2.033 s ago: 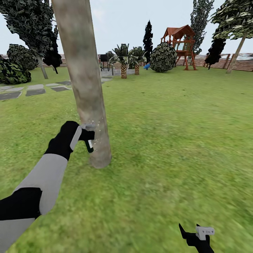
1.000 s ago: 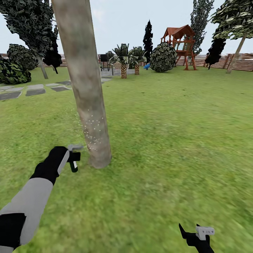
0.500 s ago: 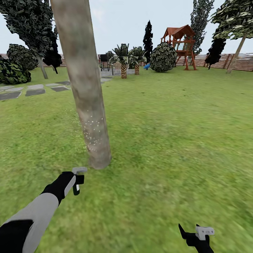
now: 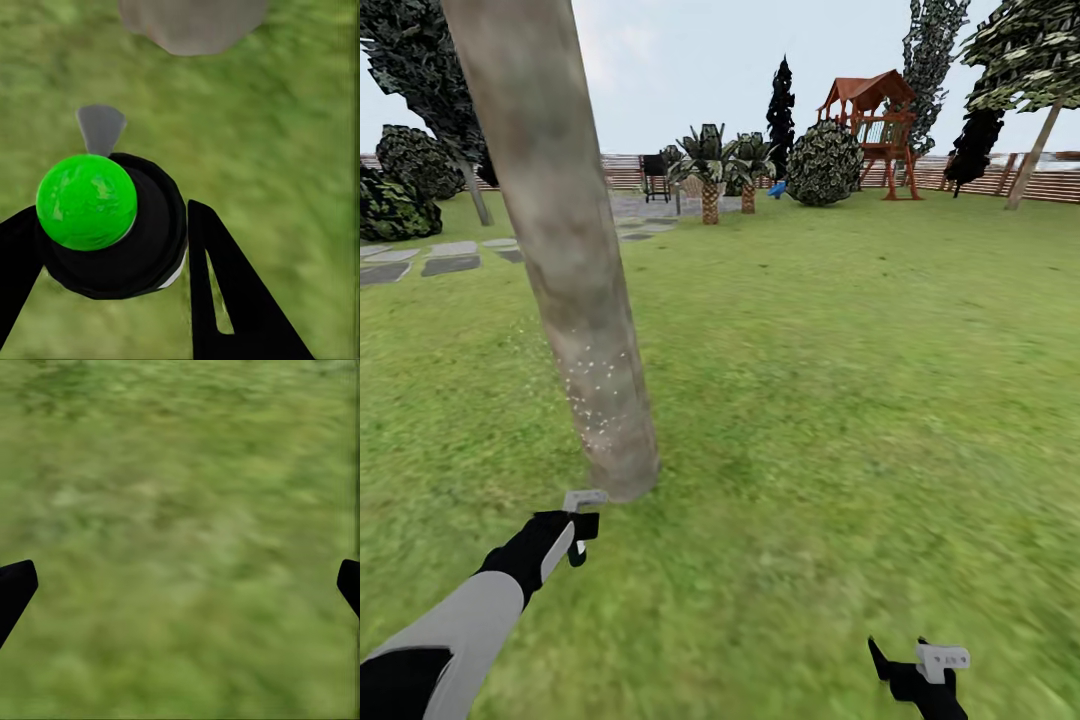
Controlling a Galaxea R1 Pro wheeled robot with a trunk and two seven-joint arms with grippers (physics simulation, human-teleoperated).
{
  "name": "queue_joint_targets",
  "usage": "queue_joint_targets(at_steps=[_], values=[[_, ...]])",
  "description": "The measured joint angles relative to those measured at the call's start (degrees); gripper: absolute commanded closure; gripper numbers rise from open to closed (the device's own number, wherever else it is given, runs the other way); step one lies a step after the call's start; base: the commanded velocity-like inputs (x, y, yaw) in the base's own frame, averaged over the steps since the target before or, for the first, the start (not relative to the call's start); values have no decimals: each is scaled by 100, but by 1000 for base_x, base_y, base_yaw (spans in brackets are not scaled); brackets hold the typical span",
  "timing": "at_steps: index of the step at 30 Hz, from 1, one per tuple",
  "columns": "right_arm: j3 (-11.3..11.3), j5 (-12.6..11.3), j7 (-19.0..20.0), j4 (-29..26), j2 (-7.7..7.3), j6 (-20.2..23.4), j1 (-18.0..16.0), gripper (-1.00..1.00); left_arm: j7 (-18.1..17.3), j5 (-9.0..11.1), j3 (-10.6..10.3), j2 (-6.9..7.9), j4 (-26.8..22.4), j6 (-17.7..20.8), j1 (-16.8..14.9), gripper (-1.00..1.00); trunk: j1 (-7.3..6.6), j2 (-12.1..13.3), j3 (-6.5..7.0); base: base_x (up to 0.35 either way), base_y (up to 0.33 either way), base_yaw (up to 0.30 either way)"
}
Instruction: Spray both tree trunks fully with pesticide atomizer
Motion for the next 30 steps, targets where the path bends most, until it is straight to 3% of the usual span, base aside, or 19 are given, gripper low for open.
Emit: queue_joint_targets(at_steps=[5,14,30], values=[[2,1,0,0,33,0,0,-100,8,-6,20,6,56,-21,101,100,0,0,0,165,-231,48],[0,-9,0,0,79,0,0,-100,9,2,28,-6,66,-31,121,100,0,0,0,32,-271,238],[0,-9,0,0,79,0,0,-100,9,-10,32,-37,68,-35,121,100,0,0,0,33,-276,22]])
